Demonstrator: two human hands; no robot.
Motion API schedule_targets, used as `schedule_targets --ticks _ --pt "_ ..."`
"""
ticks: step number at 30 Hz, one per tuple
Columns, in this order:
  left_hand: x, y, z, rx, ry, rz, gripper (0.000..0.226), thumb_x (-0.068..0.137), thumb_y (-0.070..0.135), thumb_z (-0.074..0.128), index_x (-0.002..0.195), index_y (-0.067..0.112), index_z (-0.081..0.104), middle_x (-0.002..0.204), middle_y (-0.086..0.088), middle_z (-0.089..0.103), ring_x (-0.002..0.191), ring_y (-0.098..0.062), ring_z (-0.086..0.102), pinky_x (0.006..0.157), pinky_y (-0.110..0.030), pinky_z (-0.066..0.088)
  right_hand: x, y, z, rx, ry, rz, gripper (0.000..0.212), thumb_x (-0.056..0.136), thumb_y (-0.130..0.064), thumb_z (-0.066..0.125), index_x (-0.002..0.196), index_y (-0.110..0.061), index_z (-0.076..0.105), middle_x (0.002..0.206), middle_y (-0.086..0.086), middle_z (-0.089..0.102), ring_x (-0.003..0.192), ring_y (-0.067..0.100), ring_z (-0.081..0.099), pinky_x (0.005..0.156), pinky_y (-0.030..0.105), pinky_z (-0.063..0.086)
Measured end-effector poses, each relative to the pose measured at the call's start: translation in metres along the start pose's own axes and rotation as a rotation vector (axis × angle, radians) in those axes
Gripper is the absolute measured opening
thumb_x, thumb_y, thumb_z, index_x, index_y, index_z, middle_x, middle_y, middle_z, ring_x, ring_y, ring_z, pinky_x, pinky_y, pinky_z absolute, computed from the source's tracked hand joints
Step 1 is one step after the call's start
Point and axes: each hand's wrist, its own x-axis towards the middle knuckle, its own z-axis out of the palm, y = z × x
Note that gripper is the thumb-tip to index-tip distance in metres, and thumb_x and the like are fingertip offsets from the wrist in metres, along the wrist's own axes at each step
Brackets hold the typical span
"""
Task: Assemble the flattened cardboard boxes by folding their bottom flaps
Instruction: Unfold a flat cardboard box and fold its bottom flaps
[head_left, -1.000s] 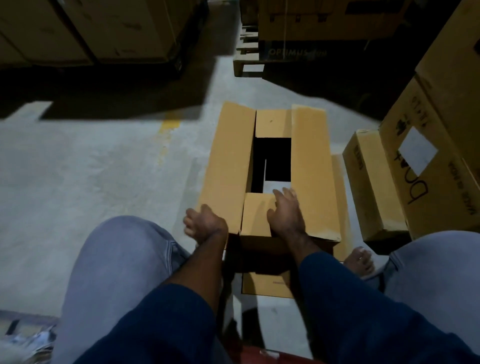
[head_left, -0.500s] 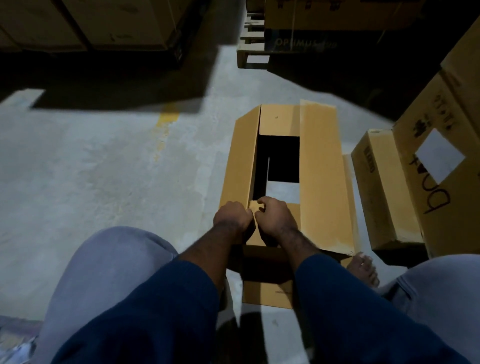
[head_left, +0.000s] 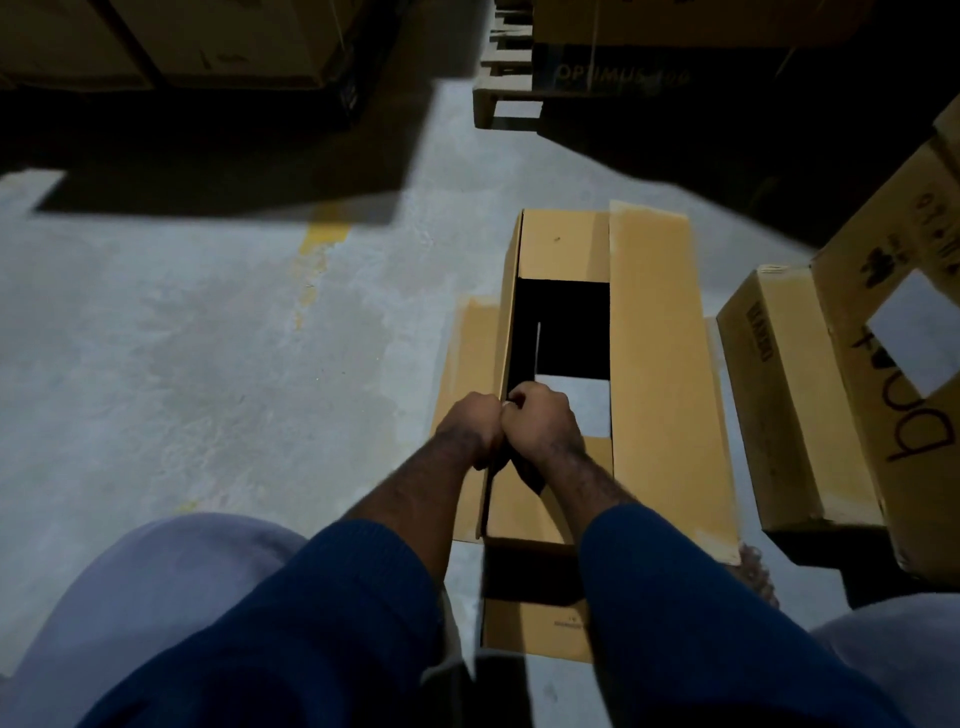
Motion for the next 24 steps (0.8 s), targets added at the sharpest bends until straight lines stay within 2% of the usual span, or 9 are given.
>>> schedule_targets --ticks 3,6,8,11,14,17,19,21,24 --pt "0.002 -0.008 0.009 -0.007 0.022 0.051 0.024 0.07 0.014 0.068 0.049 0.017 0.056 0.054 0.0 0.056 0.054 -0.023 0.058 0.056 -0.032 0.053 0.011 -0.001 0.001 -0.035 0.027 0.004 0.025 0.099 -0.042 0.055 0.096 -0.022 0.069 0.092 0.002 0.069 0.083 0.023 0.066 0.075 0.04 0.06" --pt "0.003 -0.012 0.014 -0.106 0.163 -0.037 0.034 0.09 0.042 0.056 0.072 0.014 0.06 0.071 -0.003 0.058 0.071 -0.026 0.063 0.064 -0.033 0.054 0.031 -0.011 -0.005 -0.164 0.011 0.002 0.041 0.096 -0.055 0.052 0.087 -0.019 0.069 0.085 0.004 0.068 0.077 0.027 0.065 0.071 0.039 0.058" --pt "0.008 -0.012 0.008 -0.096 0.225 -0.09 0.036 0.091 0.053 0.055 0.084 0.018 0.057 0.078 -0.002 0.056 0.077 -0.025 0.061 0.067 -0.033 0.051 0.048 -0.019 -0.008 -0.226 -0.023 0.006 0.045 0.095 -0.06 0.053 0.088 -0.017 0.069 0.086 0.004 0.067 0.078 0.028 0.065 0.072 0.038 0.058" --pt "0.025 -0.012 -0.012 -0.075 0.278 -0.102 0.031 0.094 0.05 0.053 0.093 0.02 0.063 0.09 -0.004 0.064 0.085 -0.028 0.064 0.077 -0.037 0.056 0.072 -0.034 -0.009 -0.299 -0.032 -0.007 0.047 0.094 -0.061 0.056 0.089 -0.015 0.065 0.088 0.004 0.065 0.081 0.027 0.065 0.07 0.036 0.056" --pt "0.051 -0.008 -0.029 -0.074 0.315 -0.126 0.032 0.102 0.042 0.045 0.106 0.019 0.067 0.101 -0.006 0.068 0.089 -0.027 0.065 0.079 -0.038 0.056 0.094 -0.044 -0.01 -0.369 -0.007 -0.01 0.04 0.096 -0.057 0.056 0.089 -0.018 0.057 0.084 0.003 0.056 0.075 0.024 0.056 0.065 0.033 0.048" --pt "0.072 -0.003 -0.041 -0.089 0.303 -0.154 0.033 0.1 0.04 0.047 0.111 0.017 0.068 0.107 -0.006 0.068 0.098 -0.029 0.067 0.085 -0.04 0.057 0.121 -0.047 -0.017 -0.41 0.009 -0.032 0.038 0.096 -0.054 0.057 0.094 -0.017 0.061 0.085 0.004 0.057 0.073 0.023 0.054 0.064 0.033 0.047" --pt "0.084 -0.001 -0.045 -0.112 0.285 -0.157 0.032 0.098 0.042 0.05 0.11 0.018 0.069 0.105 -0.006 0.068 0.099 -0.03 0.067 0.084 -0.039 0.057 0.137 -0.047 -0.02 -0.442 -0.003 -0.046 0.037 0.095 -0.054 0.057 0.093 -0.017 0.06 0.09 0.005 0.058 0.077 0.026 0.055 0.067 0.034 0.048" --pt "0.094 0.002 -0.047 -0.139 0.257 -0.146 0.026 0.096 0.041 0.054 0.104 0.02 0.067 0.096 -0.004 0.064 0.091 -0.027 0.064 0.078 -0.035 0.056 0.148 -0.045 -0.019 -0.427 -0.039 -0.054 0.036 0.095 -0.051 0.058 0.092 -0.015 0.06 0.09 0.004 0.061 0.078 0.024 0.059 0.067 0.033 0.052" --pt "0.105 0.004 -0.043 -0.231 0.207 -0.1 0.014 0.095 0.03 0.057 0.089 0.018 0.06 0.088 -0.003 0.062 0.082 -0.024 0.062 0.069 -0.034 0.052 0.161 -0.04 -0.018 -0.329 -0.089 -0.068 0.03 0.095 -0.042 0.059 0.091 -0.013 0.066 0.087 0.005 0.065 0.075 0.023 0.063 0.058 0.029 0.047"
